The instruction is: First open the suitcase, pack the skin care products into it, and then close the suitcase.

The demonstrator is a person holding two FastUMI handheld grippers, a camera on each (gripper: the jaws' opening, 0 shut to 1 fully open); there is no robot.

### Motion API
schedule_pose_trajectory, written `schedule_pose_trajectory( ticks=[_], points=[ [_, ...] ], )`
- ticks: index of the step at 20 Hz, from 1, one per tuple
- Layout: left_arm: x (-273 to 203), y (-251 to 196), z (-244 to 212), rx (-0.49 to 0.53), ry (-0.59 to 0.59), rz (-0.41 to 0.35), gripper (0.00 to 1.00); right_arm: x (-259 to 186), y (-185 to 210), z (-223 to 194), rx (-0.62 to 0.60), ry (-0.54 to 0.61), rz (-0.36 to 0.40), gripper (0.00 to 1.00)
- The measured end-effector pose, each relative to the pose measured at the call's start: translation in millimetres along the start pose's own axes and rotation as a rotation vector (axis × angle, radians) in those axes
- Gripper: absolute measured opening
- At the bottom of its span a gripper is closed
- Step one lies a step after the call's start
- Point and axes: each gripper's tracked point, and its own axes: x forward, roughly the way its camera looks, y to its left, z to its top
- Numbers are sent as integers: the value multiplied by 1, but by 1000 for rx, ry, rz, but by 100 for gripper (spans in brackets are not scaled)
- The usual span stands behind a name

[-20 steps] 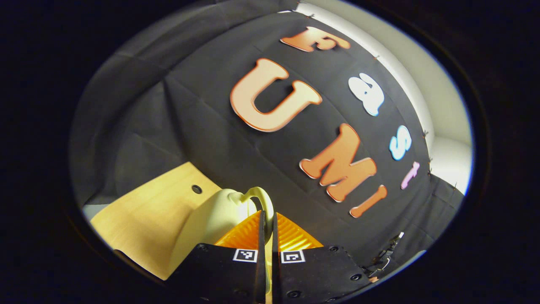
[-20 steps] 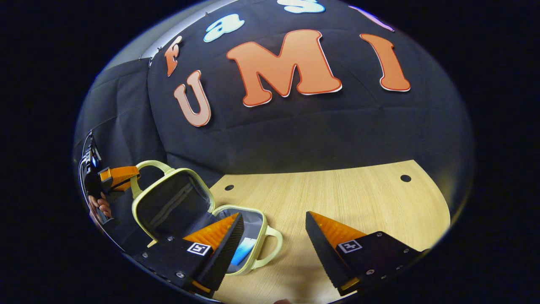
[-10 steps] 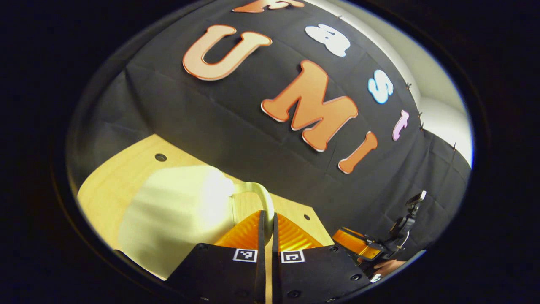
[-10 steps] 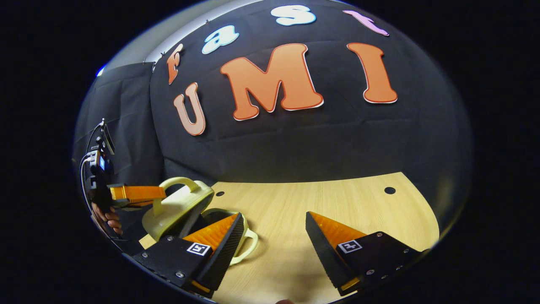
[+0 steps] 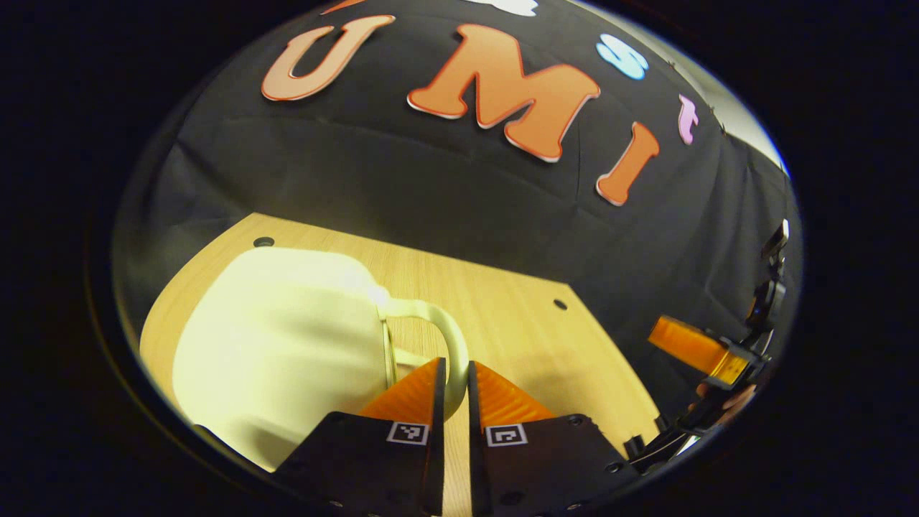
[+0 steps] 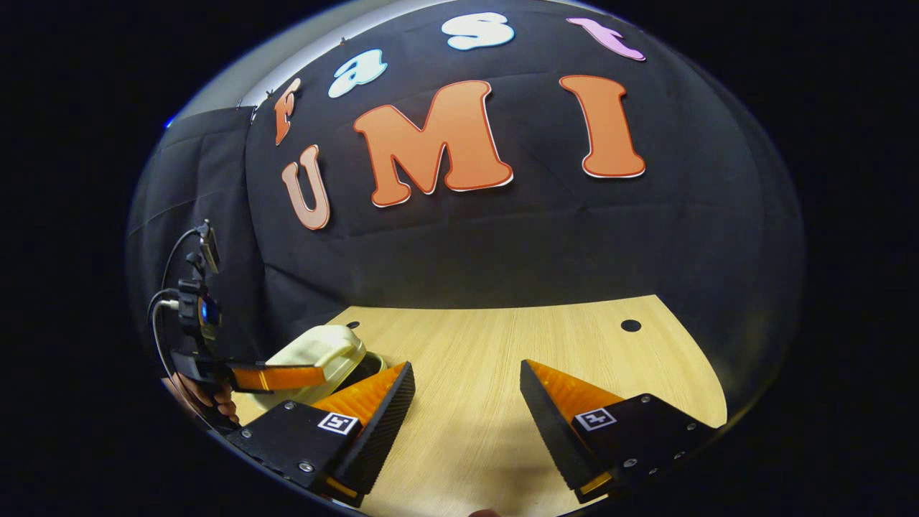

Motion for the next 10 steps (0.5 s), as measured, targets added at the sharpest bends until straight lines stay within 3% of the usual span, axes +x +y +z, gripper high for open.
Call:
schedule_pose_trajectory(
  ticks=[2,4,5,6,7,8,10],
  points=[
    [6,-18,-15,14,14,-10,21,-3,-9,1,-8,-8,-13,94],
    [8,-29,-17,29,-2,-9,16,-7,-15,4,-13,-20,-23,94],
    [4,-34,-15,51,-8,-1,28,-10,-18,7,-17,-30,-28,94],
    [2,-39,-9,80,-27,10,29,-11,-18,12,-21,-42,-29,94],
    [-4,-45,3,109,-65,20,54,-14,-21,17,-26,-61,-39,94],
    [-6,-56,17,138,-112,23,58,-18,-22,25,-32,-88,-46,94],
    [-19,-74,52,205,-218,49,75,-25,-23,44,-53,-151,-62,94]
  ],
)
